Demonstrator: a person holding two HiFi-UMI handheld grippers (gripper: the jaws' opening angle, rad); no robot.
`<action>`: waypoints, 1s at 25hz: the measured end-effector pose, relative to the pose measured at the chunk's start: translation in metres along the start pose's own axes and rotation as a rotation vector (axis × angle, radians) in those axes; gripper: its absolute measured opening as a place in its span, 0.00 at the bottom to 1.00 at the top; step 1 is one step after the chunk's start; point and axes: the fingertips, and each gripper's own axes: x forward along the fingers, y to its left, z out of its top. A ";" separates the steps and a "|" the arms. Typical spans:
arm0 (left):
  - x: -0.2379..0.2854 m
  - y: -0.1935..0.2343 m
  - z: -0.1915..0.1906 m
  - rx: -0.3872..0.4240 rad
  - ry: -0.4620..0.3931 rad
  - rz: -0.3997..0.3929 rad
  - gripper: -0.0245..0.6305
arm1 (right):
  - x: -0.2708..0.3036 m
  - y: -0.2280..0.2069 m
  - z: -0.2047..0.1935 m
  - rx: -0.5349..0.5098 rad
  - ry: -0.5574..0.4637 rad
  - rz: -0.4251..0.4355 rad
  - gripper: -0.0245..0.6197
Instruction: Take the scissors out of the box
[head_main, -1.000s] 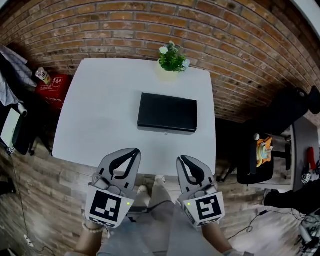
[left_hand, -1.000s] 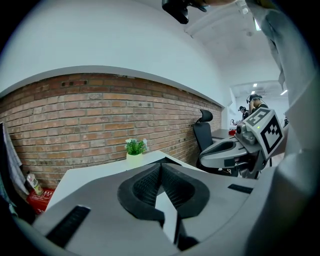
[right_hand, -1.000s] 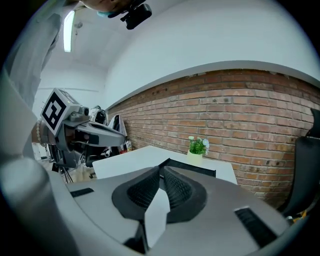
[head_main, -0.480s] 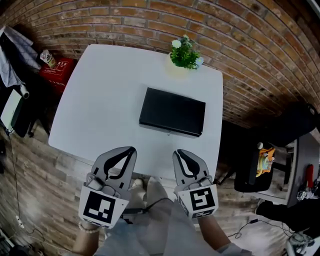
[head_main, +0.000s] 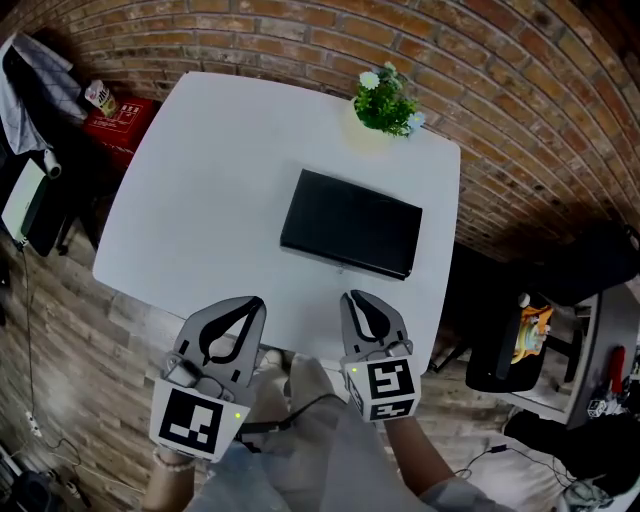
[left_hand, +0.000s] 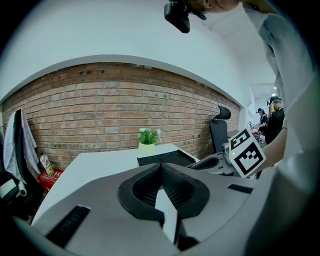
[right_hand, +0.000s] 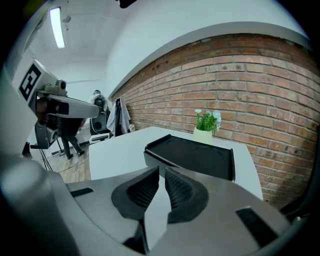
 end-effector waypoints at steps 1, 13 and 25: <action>0.001 0.001 -0.001 -0.004 0.004 0.003 0.07 | 0.004 -0.003 -0.003 0.012 0.009 -0.006 0.12; 0.004 0.010 -0.016 0.019 0.049 0.028 0.07 | 0.045 -0.021 -0.033 0.119 0.098 -0.062 0.13; 0.005 0.008 -0.025 0.010 0.067 0.046 0.07 | 0.072 -0.024 -0.047 0.243 0.143 -0.075 0.20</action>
